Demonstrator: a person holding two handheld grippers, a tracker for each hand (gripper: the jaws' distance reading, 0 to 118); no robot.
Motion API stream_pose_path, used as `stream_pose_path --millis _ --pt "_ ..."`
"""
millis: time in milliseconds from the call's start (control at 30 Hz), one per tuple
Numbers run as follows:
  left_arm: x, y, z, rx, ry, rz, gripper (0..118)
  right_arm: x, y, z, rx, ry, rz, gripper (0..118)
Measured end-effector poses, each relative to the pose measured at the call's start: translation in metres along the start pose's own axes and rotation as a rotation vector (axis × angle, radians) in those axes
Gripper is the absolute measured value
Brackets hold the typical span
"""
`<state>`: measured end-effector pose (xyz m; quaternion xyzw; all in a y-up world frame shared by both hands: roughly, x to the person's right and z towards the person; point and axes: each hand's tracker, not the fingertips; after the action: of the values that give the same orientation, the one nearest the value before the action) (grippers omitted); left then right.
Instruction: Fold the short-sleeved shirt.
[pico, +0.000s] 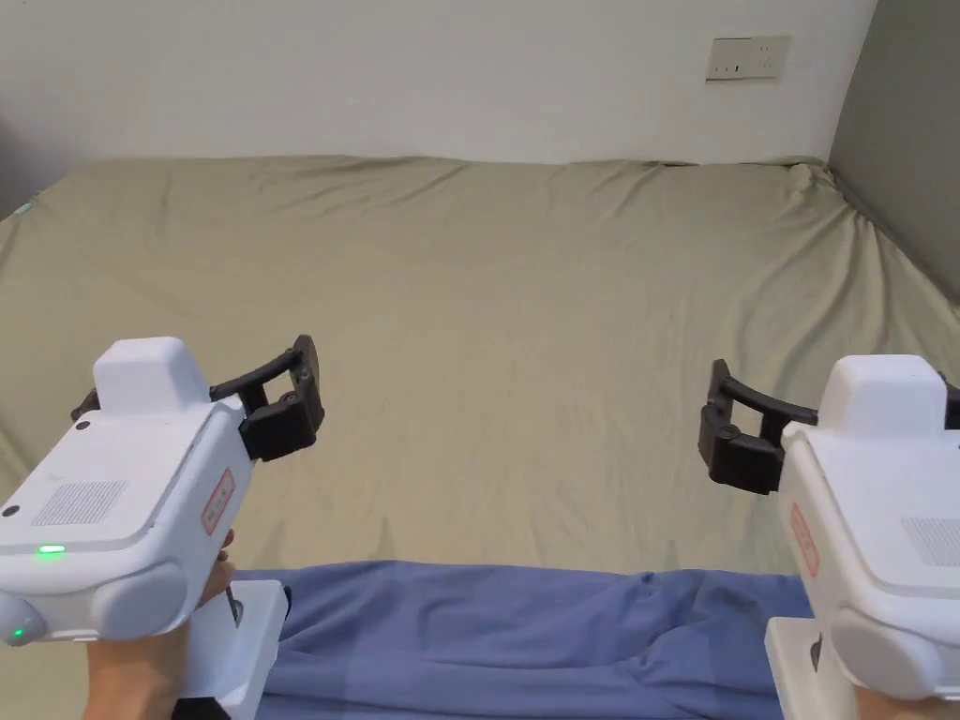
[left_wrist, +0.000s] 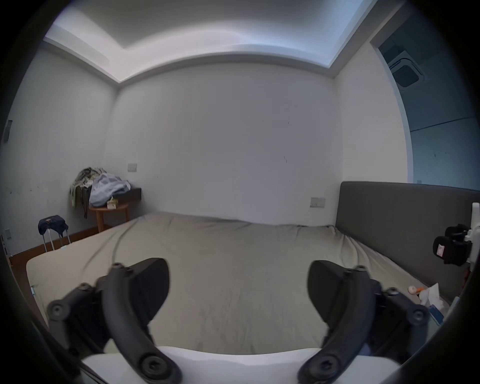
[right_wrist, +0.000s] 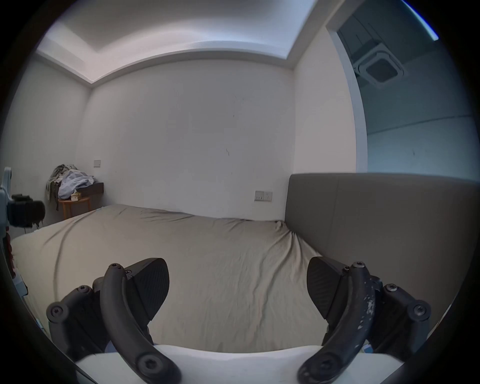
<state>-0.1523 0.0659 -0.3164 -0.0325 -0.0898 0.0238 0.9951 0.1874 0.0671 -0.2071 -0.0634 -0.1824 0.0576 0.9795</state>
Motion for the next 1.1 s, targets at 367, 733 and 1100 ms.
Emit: stream_pose_path --millis 367,733,1100 --pt "0.009 -0.012 0.001 0.009 -0.04 -0.02 0 -0.007 -0.006 -0.005 0.045 -0.009 0.027 1" --pt "-0.092 -0.04 -0.024 -0.355 -0.249 0.473 0 -0.007 -0.012 -0.009 0.024 0.005 0.027 1" --pt "-0.191 -0.119 -0.04 -0.787 -0.249 0.571 7 -0.025 -0.023 -0.023 -0.032 0.025 0.053 1"
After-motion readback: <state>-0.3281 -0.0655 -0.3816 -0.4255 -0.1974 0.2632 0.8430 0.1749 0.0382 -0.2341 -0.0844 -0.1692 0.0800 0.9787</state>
